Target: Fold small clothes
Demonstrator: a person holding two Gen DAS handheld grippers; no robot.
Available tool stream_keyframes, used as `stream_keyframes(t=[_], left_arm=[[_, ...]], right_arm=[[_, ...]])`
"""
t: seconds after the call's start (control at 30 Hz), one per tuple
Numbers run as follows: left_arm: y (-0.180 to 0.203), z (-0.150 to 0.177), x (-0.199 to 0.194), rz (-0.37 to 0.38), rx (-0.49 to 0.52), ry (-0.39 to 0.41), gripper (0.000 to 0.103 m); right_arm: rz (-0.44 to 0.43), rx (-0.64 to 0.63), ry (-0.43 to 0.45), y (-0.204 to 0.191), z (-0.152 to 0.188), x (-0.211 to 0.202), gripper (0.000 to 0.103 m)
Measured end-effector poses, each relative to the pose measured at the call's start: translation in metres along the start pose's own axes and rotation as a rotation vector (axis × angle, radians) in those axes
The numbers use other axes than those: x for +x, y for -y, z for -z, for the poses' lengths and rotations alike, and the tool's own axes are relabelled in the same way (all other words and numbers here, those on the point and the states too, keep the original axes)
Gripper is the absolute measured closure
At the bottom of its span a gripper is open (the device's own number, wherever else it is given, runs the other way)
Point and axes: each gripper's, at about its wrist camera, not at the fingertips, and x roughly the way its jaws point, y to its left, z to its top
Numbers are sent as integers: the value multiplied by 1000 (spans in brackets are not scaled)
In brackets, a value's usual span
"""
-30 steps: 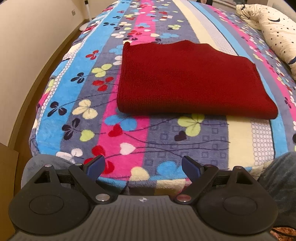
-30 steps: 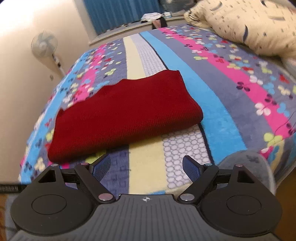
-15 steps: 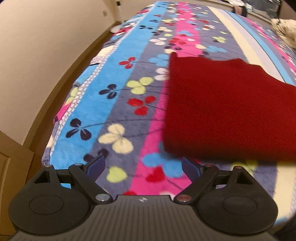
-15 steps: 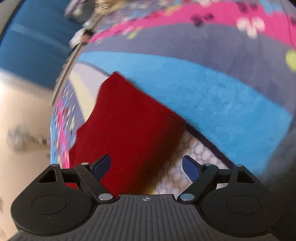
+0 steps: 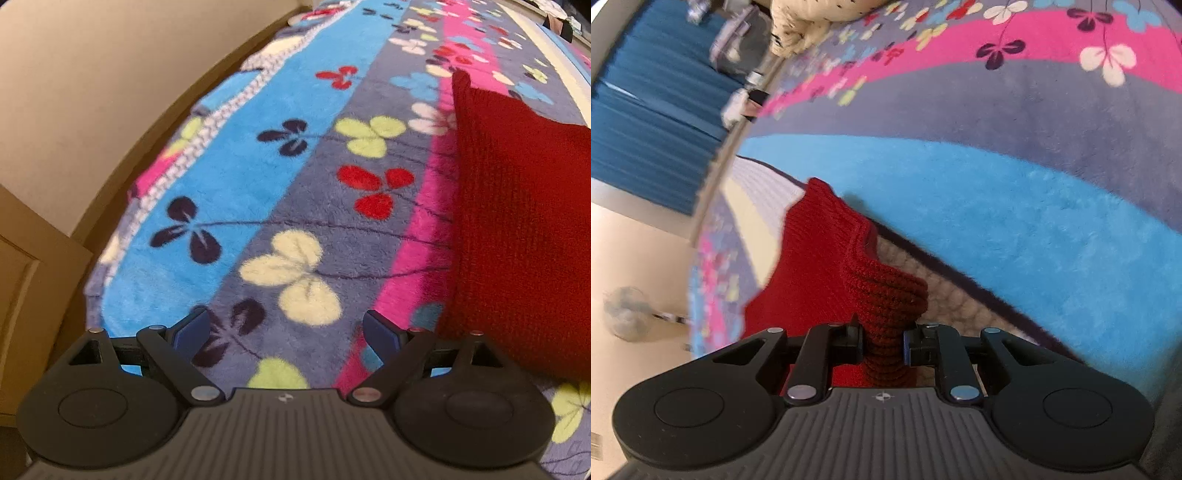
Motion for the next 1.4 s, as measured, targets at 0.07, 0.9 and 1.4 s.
stream_keyframes(t=[0.07,0.9,1.4], left_arm=[[2,1,8,13,4,-15,10],[-56,2,20,220,-171,3,0],[-35,7,2,230,-79,30,0]], right_arm=[[56,-21,-1,-2,2,11,83],[-178,-2072,90,-197,418,22,86],[-367,-1775,-208,-206,390,-21,26]])
